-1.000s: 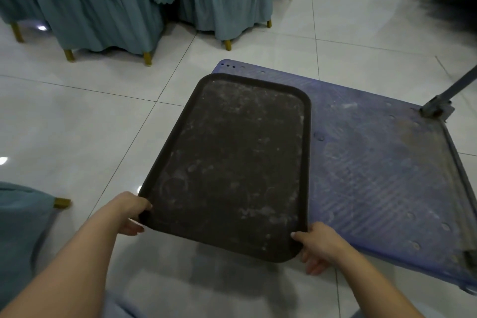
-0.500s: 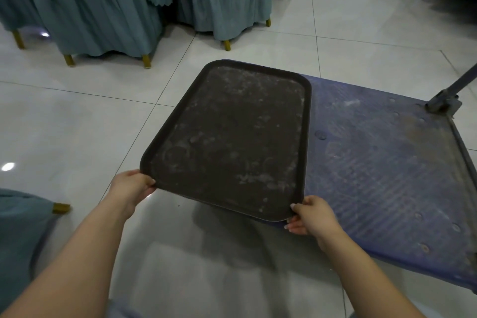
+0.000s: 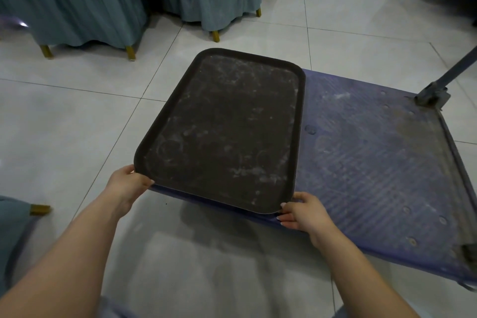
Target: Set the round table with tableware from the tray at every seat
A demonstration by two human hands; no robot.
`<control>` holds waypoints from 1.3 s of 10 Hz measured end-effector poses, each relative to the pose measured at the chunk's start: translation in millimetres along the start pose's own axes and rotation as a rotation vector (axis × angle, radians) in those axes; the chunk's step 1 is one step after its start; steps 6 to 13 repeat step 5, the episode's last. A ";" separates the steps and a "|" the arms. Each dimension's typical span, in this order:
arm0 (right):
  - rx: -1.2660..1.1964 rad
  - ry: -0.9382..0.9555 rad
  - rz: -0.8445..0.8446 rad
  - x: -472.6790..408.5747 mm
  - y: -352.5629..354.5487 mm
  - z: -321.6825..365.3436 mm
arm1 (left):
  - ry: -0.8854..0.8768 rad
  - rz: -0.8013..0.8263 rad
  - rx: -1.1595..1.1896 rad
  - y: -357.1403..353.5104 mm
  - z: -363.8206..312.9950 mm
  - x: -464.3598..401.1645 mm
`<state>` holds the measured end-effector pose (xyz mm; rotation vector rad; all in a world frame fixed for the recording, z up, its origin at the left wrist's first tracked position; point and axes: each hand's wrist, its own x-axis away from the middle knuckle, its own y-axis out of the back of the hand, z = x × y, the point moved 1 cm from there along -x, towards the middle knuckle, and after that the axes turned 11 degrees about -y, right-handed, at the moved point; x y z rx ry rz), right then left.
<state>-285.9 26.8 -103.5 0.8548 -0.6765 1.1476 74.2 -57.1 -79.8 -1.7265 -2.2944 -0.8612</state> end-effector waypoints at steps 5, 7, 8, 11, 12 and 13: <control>0.486 0.200 -0.336 7.7 3.5 14.0 | -0.053 -0.015 -0.297 -11.1 -14.5 5.0; 0.486 0.200 -0.336 7.7 3.5 14.0 | -0.053 -0.015 -0.297 -11.1 -14.5 5.0; 0.486 0.200 -0.336 7.7 3.5 14.0 | -0.053 -0.015 -0.297 -11.1 -14.5 5.0; 0.486 0.200 -0.336 7.7 3.5 14.0 | -0.053 -0.015 -0.297 -11.1 -14.5 5.0; 0.486 0.200 -0.336 7.7 3.5 14.0 | -0.053 -0.015 -0.297 -11.1 -14.5 5.0; 0.486 0.200 -0.336 7.7 3.5 14.0 | -0.053 -0.015 -0.297 -11.1 -14.5 5.0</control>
